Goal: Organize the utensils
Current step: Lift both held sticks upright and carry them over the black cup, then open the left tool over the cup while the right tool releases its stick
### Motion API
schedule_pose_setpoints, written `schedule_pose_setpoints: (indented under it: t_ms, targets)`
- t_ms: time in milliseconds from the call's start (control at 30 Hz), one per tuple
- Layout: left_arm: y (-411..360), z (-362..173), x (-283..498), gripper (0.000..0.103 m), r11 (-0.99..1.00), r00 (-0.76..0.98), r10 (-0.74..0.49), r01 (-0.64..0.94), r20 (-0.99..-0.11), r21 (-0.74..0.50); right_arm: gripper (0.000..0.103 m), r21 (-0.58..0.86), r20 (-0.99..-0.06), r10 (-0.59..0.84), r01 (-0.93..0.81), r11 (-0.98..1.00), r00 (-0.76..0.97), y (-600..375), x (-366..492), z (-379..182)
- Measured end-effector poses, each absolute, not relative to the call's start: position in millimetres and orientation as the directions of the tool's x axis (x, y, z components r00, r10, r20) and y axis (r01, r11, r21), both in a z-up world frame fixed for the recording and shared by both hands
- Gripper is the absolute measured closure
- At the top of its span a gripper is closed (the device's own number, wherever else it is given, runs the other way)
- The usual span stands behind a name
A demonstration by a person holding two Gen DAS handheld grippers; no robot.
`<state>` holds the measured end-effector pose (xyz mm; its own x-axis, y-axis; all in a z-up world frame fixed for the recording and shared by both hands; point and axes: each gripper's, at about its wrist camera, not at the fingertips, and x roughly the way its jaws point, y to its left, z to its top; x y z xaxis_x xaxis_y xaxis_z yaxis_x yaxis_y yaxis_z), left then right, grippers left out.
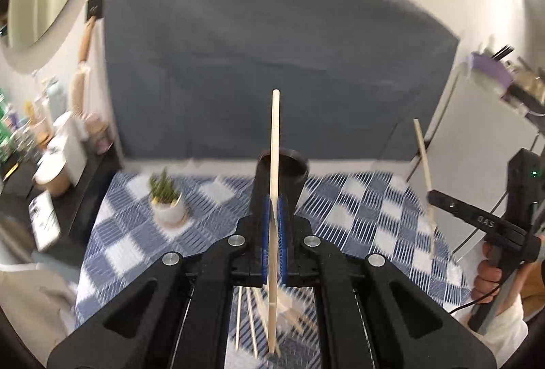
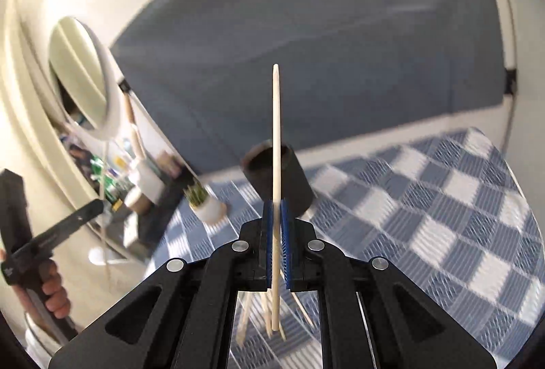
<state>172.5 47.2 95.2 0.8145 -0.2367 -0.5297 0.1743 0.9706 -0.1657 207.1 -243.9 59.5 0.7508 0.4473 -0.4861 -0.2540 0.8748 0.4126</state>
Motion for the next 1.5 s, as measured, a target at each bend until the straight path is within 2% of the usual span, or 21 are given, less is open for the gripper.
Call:
schedule_pose_setpoints:
  t_ms: [200,433,633,833,1000,1267,1467,1500]
  targets:
    - [53.7,99.4,232.8,0.098,0.925,0.829,-0.370,0.288,-0.420,-0.246,0.098,0.374,-0.447,0.472,-0.321,0.870,0.760,-210.6,261.9,76.2]
    - [49.8,87.7,315.7,0.098,0.863,0.789,-0.496,0.405,-0.362,-0.301,0.098,0.387,-0.403,0.529,-0.385,0.838,0.746,-176.3,326.9,72.6]
    - [43.8,66.4,372.5,0.098,0.822,0.760,-0.562,0.467,-0.327,-0.326,0.098,0.427,-0.450,0.548,-0.369,0.825,0.705,-159.0,382.1,38.5]
    - [46.0,41.1,406.9,0.098,0.785,0.731,-0.605,0.481,-0.316,-0.391,0.098,0.372,-0.523,0.503,-0.347,0.861,0.688,-149.6,403.8,9.8]
    - [46.6,32.1,427.7,0.098,0.745,0.714,-0.646,0.511,-0.271,-0.429,0.098,0.409,-0.517,0.513,-0.329,0.851,0.685,-159.5,408.9,10.6]
    - [39.4,6.0,445.2,0.098,0.744,0.693,-0.655,0.520,-0.301,-0.421,0.098,0.402,-0.468,0.490,-0.317,0.859,0.735,-173.5,420.9,31.5]
    - [26.4,-7.6,457.7,0.098,0.755,0.688,-0.646,0.507,-0.332,-0.416,0.098,0.371,-0.518,0.450,-0.283,0.884,0.727,-169.4,433.9,13.0]
    - [24.9,-10.0,458.1,0.098,0.763,0.693,-0.637,0.500,-0.339,-0.410,0.095,0.365,-0.525,0.444,-0.279,0.888,0.726,-168.5,434.0,8.9]
